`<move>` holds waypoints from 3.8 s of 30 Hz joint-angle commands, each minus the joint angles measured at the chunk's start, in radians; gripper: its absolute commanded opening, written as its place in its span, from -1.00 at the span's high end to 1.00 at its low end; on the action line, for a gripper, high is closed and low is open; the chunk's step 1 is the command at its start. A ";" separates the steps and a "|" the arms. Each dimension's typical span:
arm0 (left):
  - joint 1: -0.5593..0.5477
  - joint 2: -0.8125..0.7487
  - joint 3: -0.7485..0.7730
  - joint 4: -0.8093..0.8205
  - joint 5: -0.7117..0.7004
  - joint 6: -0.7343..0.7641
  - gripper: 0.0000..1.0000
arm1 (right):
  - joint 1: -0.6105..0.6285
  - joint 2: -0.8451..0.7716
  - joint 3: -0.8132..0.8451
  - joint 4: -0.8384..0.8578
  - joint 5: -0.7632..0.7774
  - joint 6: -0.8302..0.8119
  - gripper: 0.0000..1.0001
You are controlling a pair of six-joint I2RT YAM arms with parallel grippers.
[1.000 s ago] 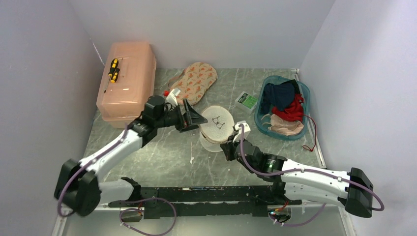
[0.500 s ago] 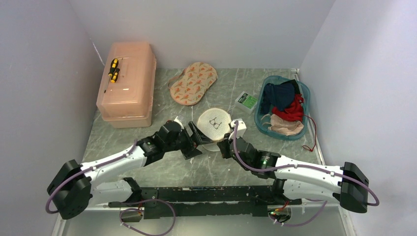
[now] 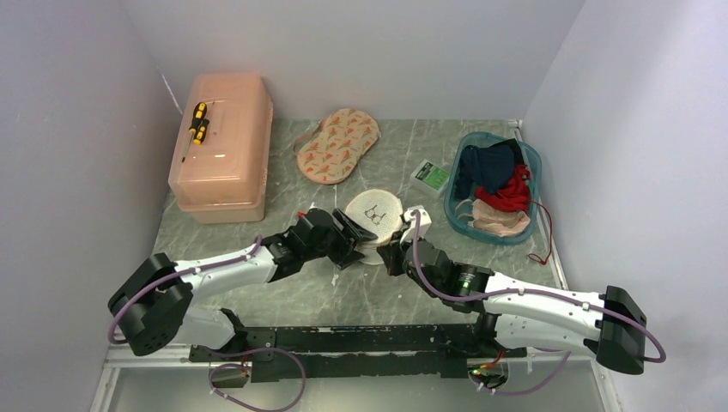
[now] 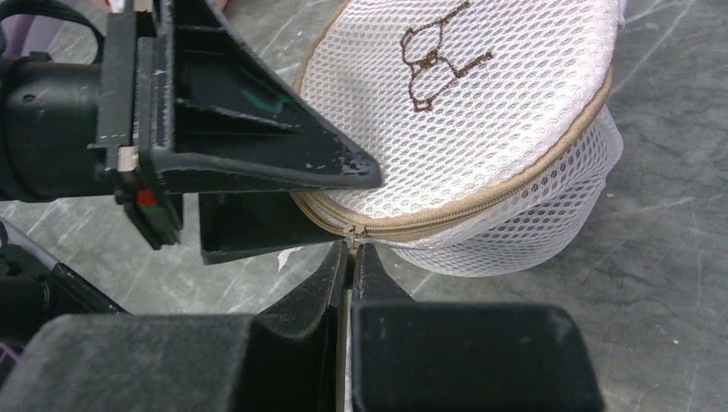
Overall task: Unzip the laundry bag and remove the bra
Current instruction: Unzip the laundry bag at the center of the board.
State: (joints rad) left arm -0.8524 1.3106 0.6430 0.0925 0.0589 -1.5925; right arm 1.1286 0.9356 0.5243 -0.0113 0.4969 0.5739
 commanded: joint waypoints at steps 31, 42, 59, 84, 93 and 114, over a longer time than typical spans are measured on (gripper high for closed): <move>0.187 0.027 0.097 0.032 0.217 0.201 0.95 | -0.190 -0.132 -0.001 -0.164 0.027 0.000 1.00; 0.257 0.132 0.401 -0.222 0.494 0.677 0.94 | -0.157 -0.266 0.047 -0.130 -0.125 -0.162 1.00; 0.303 0.164 0.447 -0.415 0.475 0.803 -0.53 | -0.090 -0.081 0.069 -0.126 -0.063 -0.024 1.00; 0.175 0.156 0.393 -0.224 0.354 0.363 -0.62 | -0.084 -0.017 0.060 -0.077 -0.077 -0.044 1.00; 0.153 0.258 0.401 -0.170 0.366 0.355 -0.21 | -0.072 -0.020 0.054 -0.070 -0.081 -0.060 1.00; 0.160 0.216 0.375 -0.184 0.306 0.407 0.95 | -0.068 -0.134 0.011 -0.216 0.055 -0.011 1.00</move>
State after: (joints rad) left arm -0.6952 1.5829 1.0210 -0.0917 0.4198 -1.2144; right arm 1.0554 0.8486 0.5461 -0.1715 0.4679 0.5335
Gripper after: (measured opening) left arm 0.047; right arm 0.029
